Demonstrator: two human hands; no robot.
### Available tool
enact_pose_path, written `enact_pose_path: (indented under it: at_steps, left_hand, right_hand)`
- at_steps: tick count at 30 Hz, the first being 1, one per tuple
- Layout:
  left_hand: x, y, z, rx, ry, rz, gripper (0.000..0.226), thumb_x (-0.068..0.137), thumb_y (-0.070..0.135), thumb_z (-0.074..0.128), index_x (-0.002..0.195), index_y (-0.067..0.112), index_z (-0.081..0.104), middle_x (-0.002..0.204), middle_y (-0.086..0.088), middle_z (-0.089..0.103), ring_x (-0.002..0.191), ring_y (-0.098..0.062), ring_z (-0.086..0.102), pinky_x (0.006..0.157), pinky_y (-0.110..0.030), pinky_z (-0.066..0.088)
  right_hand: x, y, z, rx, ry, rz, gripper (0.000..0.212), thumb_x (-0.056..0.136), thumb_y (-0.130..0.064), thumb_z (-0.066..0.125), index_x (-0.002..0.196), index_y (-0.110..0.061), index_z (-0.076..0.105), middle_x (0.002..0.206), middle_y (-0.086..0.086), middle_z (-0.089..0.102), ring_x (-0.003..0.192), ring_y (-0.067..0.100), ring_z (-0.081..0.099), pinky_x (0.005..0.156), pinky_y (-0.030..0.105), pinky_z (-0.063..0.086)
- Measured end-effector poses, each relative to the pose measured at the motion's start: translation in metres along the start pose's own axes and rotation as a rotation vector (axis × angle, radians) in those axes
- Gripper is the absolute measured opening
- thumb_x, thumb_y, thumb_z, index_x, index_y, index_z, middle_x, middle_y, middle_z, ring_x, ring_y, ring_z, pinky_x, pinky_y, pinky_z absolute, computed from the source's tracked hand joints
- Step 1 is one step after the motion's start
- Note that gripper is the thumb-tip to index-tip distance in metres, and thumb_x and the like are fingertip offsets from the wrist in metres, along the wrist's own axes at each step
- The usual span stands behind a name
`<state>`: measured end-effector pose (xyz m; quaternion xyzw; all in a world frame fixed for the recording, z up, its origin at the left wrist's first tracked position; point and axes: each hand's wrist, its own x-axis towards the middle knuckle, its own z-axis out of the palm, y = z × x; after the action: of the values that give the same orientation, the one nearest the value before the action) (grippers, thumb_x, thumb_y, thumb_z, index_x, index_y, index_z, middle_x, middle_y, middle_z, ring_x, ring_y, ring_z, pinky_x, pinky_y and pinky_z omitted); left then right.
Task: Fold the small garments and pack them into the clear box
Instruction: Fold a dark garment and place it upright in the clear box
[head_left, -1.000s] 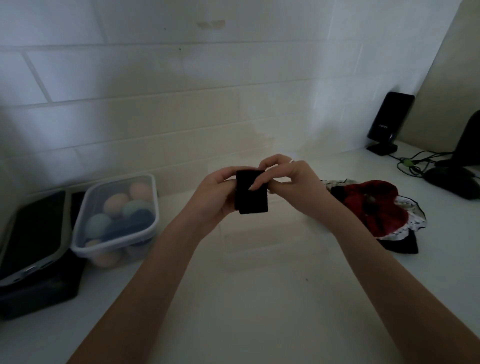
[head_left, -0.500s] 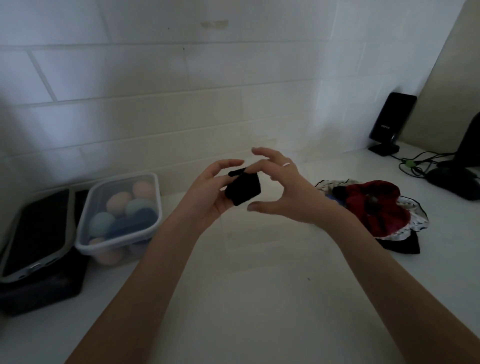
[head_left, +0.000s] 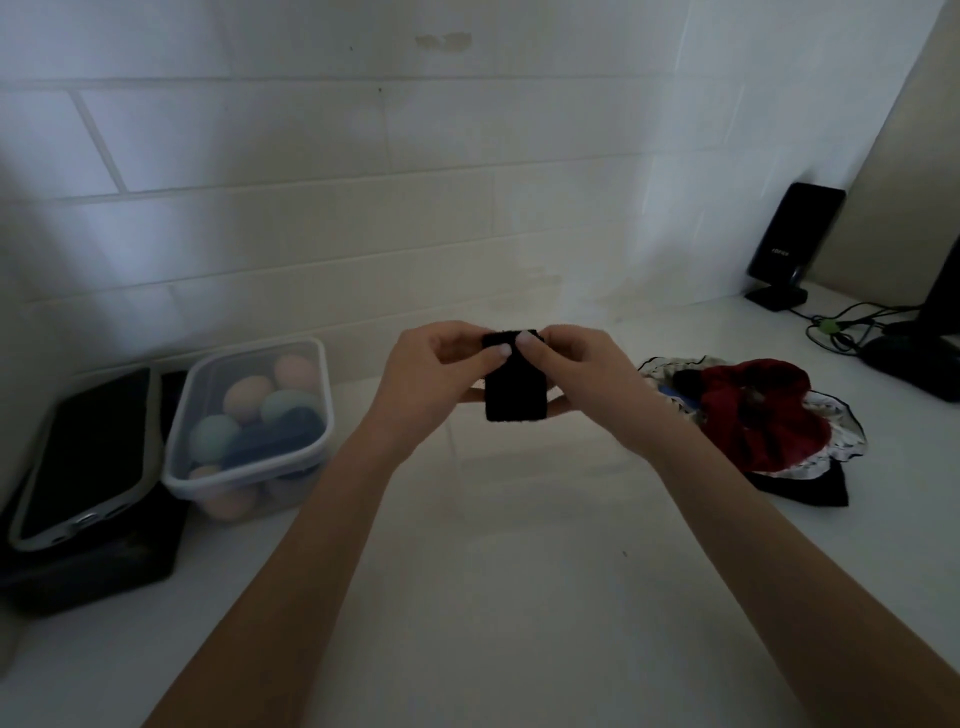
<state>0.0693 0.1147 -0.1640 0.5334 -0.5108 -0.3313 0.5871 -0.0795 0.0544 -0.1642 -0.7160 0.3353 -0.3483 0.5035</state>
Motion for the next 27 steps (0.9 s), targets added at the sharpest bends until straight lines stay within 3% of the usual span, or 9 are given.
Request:
enact_pose_path:
  at_steps: [3,6,8,10,15,17,20,23,27]
  left_hand:
    - [0.000,0.001,-0.003,0.054,-0.023,-0.088,0.008,0.083,0.014,0.066,0.076,0.010,0.068,0.060,0.004,0.070,0.057,-0.009,0.069,0.050,-0.022,0.053]
    - [0.001,-0.001,-0.009,0.321,-0.003,-0.029,0.023,0.084,0.027,0.064,0.067,0.013,0.068,0.049,0.005,0.064,0.042,-0.004,0.057,0.042,-0.016,0.044]
    - [0.004,-0.005,-0.016,0.547,0.123,0.087,0.025,0.083,0.033,0.064,0.066,0.015,0.070,0.054,0.003,0.064,0.045,-0.003,0.055,0.049,-0.014,0.041]
    - [0.006,-0.008,-0.023,0.618,0.203,0.144,0.026,0.081,0.038,0.064,0.067,0.017,0.070,0.058,-0.001,0.064,0.057,-0.014,0.061,0.059,-0.024,0.045]
    - [0.001,-0.004,-0.025,0.754,-0.071,0.103,0.040,0.080,0.029,0.067,0.046,0.016,0.049,0.038,0.006,0.039,0.039,-0.006,0.037,0.046,-0.017,0.030]
    - [-0.002,0.000,-0.025,0.786,-0.241,0.043,0.037,0.079,0.029,0.068,0.050,0.016,0.051,0.036,0.007,0.042,0.035,-0.004,0.039,0.045,-0.017,0.034]
    - [-0.006,0.004,-0.029,0.809,-0.425,-0.055,0.020,0.077,0.028,0.071,0.065,0.017,0.060,0.046,0.009,0.052,0.039,-0.003,0.053,0.043,-0.018,0.041]
    - [-0.006,0.005,-0.032,0.796,-0.469,-0.031,0.015,0.073,0.021,0.076,0.066,0.022,0.063,0.047,0.008,0.052,0.041,-0.003,0.052,0.047,-0.019,0.040]
    - [-0.005,0.005,-0.032,0.830,-0.456,0.013,0.016,0.069,0.021,0.078,0.065,0.026,0.064,0.050,0.008,0.052,0.044,-0.002,0.044,0.050,-0.017,0.034]
  right_hand:
    - [-0.003,-0.002,-0.001,0.084,-0.043,0.079,0.027,0.090,-0.023,0.059,0.104,-0.001,0.056,0.079,0.014,0.066,0.068,0.024,0.068,0.052,0.037,0.060]
    - [-0.004,-0.003,-0.004,0.022,-0.132,0.125,0.019,0.090,-0.020,0.060,0.096,-0.006,0.049,0.071,0.015,0.064,0.065,0.029,0.065,0.046,0.034,0.057]
    - [-0.006,0.001,-0.001,-0.128,-0.227,0.156,0.017,0.089,-0.021,0.062,0.087,-0.013,0.047,0.065,0.011,0.062,0.054,0.023,0.061,0.045,0.031,0.055]
    - [-0.009,0.004,0.004,-0.285,-0.277,0.179,0.020,0.088,-0.023,0.063,0.080,-0.017,0.046,0.067,0.010,0.063,0.050,0.019,0.061,0.047,0.031,0.057]
    - [-0.012,0.007,0.020,-0.385,-0.218,0.135,0.019,0.087,-0.023,0.063,0.079,-0.015,0.047,0.067,0.008,0.062,0.050,0.017,0.061,0.053,0.035,0.060]
    - [-0.014,0.007,0.024,-0.446,-0.214,0.128,0.019,0.085,-0.022,0.066,0.076,-0.016,0.050,0.070,0.009,0.061,0.055,0.020,0.060,0.061,0.041,0.061]
    - [-0.018,0.005,0.023,-0.486,-0.356,0.176,0.011,0.085,-0.021,0.067,0.085,-0.018,0.056,0.091,0.015,0.069,0.072,0.023,0.064,0.079,0.042,0.059]
    - [-0.021,-0.002,0.018,-0.697,-0.485,0.125,0.027,0.081,-0.025,0.071,0.107,-0.021,0.064,0.108,0.007,0.065,0.084,0.020,0.062,0.082,0.030,0.050]
    - [-0.022,-0.005,0.022,-0.914,-0.422,-0.104,0.035,0.076,-0.028,0.075,0.110,-0.021,0.069,0.110,0.003,0.061,0.090,0.013,0.054,0.084,0.026,0.045]
